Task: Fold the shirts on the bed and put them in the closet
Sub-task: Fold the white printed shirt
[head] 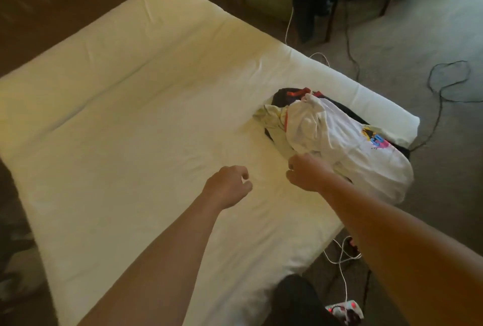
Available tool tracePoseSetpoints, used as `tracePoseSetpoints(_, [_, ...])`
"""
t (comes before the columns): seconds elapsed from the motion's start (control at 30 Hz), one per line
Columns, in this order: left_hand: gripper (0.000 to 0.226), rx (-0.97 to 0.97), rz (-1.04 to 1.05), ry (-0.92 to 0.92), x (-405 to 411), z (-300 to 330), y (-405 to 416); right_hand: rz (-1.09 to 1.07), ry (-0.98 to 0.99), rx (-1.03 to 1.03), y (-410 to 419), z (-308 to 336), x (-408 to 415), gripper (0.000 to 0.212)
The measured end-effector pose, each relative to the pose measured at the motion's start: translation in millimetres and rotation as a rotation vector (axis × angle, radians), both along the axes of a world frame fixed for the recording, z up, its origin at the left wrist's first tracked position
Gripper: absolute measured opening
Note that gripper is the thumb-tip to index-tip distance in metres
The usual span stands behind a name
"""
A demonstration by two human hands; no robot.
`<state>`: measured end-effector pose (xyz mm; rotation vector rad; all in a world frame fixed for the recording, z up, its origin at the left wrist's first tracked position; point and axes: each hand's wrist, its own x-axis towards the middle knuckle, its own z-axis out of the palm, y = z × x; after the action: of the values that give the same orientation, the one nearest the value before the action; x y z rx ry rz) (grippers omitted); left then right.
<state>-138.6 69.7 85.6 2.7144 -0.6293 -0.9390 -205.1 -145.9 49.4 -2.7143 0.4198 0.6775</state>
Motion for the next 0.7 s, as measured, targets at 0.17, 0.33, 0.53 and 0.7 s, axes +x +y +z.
tracePoseSetpoints(0.17, [0.034,-0.010,0.013,0.030,76.2,-48.8,-76.8,-0.232,-0.009,0.114,-66.1,-60.1,80.2,0.024])
tracePoseSetpoints(0.33, [0.037,0.028,-0.015,0.043,129.5,-105.4,-127.9,-0.400,0.002,0.087,-118.8,-110.4,112.6,0.029])
tracePoseSetpoints(0.53, [0.033,0.007,0.009,0.122,155.3,-160.8,-174.9,-0.651,0.068,-0.050,-163.7,-168.1,129.9,0.056])
tracePoseSetpoints(0.7, [0.029,0.035,-0.014,0.191,158.2,-188.8,-185.9,-0.731,0.094,-0.113,-179.2,-195.9,123.6,0.052])
